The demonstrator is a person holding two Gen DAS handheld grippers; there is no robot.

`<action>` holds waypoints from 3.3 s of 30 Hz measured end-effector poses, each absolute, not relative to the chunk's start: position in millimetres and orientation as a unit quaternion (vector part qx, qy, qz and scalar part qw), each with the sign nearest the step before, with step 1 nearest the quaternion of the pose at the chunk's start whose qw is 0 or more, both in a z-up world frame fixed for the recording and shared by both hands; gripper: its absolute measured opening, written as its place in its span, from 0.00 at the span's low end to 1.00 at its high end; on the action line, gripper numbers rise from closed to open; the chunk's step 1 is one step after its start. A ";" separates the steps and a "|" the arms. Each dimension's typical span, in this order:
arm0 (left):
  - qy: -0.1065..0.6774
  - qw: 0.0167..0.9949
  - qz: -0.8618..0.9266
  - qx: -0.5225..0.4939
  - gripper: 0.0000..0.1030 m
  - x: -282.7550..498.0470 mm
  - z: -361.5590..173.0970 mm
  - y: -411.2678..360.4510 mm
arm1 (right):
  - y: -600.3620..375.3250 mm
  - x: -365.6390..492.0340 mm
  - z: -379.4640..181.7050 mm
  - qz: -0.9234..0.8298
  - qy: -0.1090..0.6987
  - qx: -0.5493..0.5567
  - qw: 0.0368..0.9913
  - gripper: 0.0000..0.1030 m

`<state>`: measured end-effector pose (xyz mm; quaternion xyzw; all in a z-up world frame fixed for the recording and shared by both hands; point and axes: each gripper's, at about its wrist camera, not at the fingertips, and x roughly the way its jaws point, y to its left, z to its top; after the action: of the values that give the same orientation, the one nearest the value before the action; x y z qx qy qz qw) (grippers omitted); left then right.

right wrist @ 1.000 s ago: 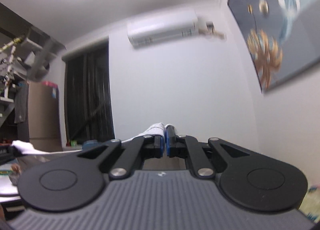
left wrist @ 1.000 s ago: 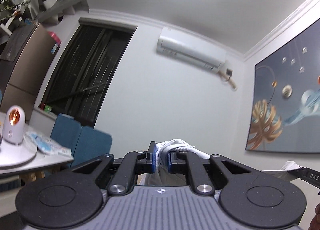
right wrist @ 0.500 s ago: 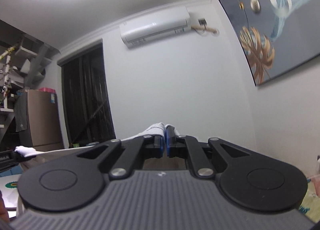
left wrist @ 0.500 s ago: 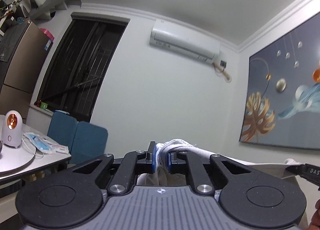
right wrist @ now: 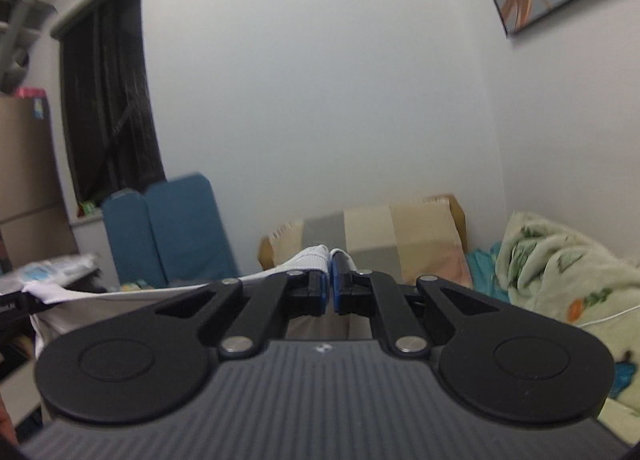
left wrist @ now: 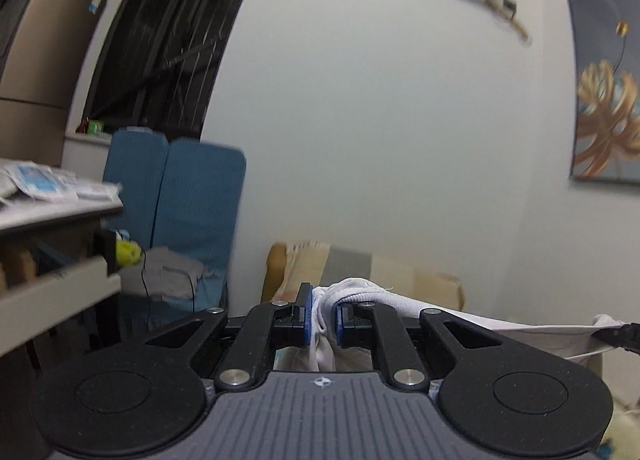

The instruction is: Fold clothes

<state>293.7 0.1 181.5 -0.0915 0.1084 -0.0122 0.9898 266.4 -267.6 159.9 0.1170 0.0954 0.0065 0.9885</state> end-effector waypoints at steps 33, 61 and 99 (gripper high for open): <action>0.333 0.940 -0.050 -0.050 0.73 497.2 -73.9 19.6 | -302.3 487.7 -106.7 0.084 0.326 0.212 0.917 0.89; 0.347 0.905 -0.031 -0.245 0.70 131.2 -32.0 114.5 | -235.4 126.3 -7.1 0.093 0.275 0.198 0.936 0.89; 0.233 0.903 0.072 -0.353 0.01 371.2 1.9 213.6 | -260.0 181.7 -69.0 0.073 0.292 0.319 0.899 0.89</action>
<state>371.2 213.6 1.9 -0.3534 0.2330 0.0723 0.9031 181.7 -260.0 -69.0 0.3190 0.2921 0.0728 0.8987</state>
